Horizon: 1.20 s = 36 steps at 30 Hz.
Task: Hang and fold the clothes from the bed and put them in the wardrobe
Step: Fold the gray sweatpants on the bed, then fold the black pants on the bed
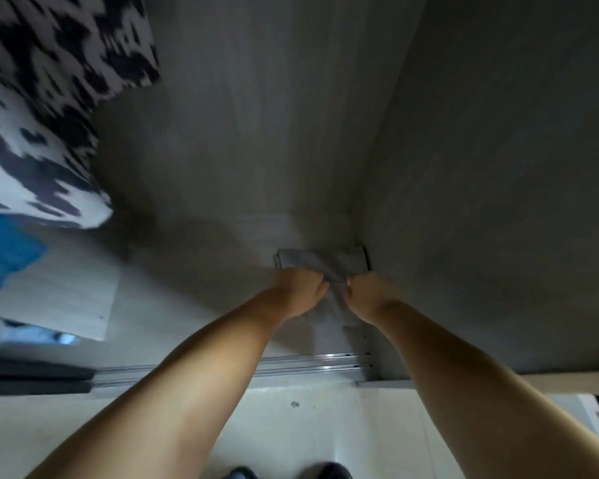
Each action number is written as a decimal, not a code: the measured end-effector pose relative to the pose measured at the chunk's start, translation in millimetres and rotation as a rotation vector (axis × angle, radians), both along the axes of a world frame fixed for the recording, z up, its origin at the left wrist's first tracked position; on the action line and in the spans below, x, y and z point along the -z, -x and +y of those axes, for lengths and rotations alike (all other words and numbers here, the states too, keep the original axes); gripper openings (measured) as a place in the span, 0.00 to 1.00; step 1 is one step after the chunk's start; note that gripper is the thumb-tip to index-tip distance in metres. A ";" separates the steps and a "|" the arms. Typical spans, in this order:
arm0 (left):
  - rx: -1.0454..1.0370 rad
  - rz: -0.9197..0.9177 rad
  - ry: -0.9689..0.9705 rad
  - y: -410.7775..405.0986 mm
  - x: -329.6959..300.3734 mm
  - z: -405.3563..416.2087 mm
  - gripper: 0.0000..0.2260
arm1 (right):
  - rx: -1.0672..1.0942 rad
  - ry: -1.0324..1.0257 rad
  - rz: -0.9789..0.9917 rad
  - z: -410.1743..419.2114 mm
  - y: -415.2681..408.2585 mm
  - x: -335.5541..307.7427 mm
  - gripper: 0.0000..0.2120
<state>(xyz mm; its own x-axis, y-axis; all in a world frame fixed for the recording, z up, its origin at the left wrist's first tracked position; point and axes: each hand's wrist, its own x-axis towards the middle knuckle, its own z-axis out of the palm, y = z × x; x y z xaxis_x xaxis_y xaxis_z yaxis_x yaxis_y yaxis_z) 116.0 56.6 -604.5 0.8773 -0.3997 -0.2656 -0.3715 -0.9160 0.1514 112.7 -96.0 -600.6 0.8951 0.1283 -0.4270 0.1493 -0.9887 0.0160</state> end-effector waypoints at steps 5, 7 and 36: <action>-0.028 -0.017 0.002 6.4 -116.9 9.5 0.18 | 0.071 -0.134 -0.052 11.6 15.2 -119.0 0.17; -0.064 0.014 0.010 13.5 -153.2 8.9 0.18 | 0.093 -0.163 -0.090 8.2 25.9 -157.1 0.17; 1.044 0.064 -0.244 297.9 -414.9 -331.4 0.19 | 1.124 0.003 -0.106 -293.9 472.5 -418.7 0.14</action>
<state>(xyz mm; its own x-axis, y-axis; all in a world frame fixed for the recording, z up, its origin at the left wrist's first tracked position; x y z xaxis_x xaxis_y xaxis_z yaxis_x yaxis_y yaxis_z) -181.9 -274.8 -189.6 0.1138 -0.8738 -0.4728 -0.9859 -0.1580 0.0548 -359.7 -389.9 -181.8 0.5339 -0.7737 -0.3410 -0.8272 -0.5615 -0.0213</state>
